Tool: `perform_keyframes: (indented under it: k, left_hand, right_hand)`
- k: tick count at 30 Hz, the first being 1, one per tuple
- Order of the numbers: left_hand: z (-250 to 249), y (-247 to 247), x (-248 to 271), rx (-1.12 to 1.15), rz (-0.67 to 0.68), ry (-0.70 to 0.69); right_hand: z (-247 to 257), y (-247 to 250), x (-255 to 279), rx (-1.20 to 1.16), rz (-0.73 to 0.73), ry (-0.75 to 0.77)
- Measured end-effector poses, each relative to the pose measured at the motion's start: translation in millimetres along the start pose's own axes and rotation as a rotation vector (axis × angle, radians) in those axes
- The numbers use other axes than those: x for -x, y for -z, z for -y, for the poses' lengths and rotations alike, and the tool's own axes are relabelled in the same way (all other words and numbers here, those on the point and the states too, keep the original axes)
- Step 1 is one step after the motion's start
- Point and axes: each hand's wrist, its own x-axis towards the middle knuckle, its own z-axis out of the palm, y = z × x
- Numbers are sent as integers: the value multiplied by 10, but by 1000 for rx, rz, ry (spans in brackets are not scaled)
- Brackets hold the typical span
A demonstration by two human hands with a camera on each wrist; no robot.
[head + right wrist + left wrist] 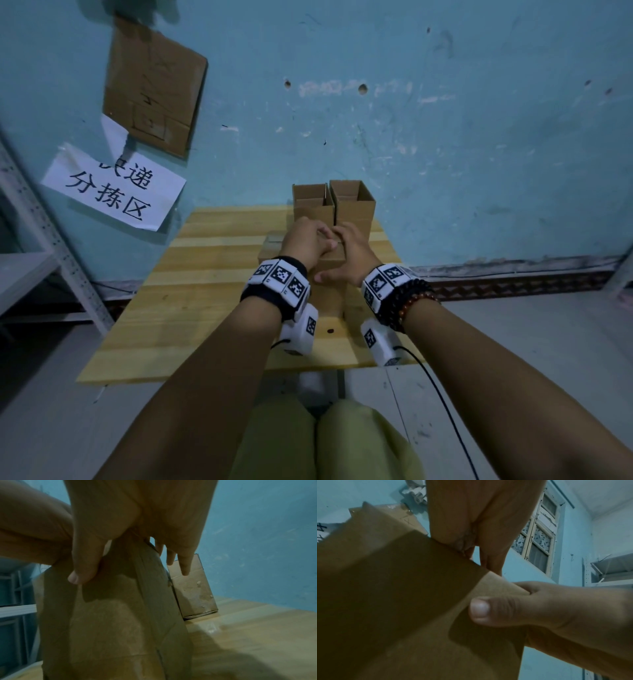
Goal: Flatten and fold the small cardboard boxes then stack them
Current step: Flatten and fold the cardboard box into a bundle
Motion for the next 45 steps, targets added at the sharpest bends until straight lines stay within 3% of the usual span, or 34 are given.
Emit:
perform_keyframes:
  k: [7,12,17,19,23,28,38,45]
  left_hand:
    - [-14,94,-29,-65,72,-31]
    - [-19,84,-65,-80,78,21]
    - [25,33,-31,-103,-10,-25]
    - [67,-46,9,-90,-117,-54]
    - [154,-91,4,90,-213,-27]
    - [201,-15,-49,269,-205,17]
    - [228,99,-28,89,-109,-117]
    - [279,136,-59,150,-6,-7]
  right_hand:
    - [70,32,-37,53,47,49]
    - [70,36,-48,75,72,35]
    - [63,9,-46,58,44,23]
    - [54,4,-55,57,50,30]
    - [40,4,-41,70,47,36]
    - [31,-3,-57,91,47,49]
    - [39,2,-30,68,36,38]
    - [54,2,1,64,31,37]
